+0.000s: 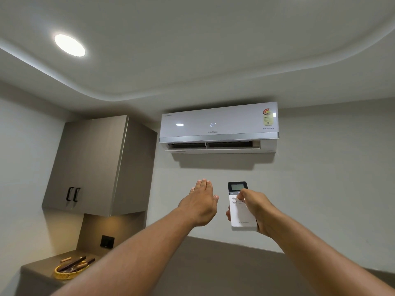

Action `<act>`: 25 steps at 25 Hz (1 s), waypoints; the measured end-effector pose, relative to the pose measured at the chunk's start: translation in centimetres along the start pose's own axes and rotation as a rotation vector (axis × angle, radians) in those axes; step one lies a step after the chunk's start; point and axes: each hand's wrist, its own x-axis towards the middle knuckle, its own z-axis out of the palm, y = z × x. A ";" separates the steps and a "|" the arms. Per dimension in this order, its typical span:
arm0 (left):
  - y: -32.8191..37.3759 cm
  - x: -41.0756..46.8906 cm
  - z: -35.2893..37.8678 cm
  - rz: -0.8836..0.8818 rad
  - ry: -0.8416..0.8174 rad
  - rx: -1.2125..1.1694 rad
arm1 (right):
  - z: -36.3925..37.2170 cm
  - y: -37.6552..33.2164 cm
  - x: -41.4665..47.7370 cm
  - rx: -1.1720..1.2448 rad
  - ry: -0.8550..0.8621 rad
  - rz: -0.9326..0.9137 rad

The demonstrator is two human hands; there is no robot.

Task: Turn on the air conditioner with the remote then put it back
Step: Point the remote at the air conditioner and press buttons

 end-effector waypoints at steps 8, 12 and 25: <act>-0.6 -0.4 -0.3 -0.005 -0.003 -0.011 | 1.1 0.0 0.2 0.004 -0.018 -0.005; -0.8 -0.7 -0.1 -0.004 -0.012 -0.021 | 1.5 0.6 0.7 0.018 -0.013 -0.009; 9.5 1.7 6.1 0.180 -0.093 -0.208 | -8.5 3.3 -0.7 0.031 0.244 0.040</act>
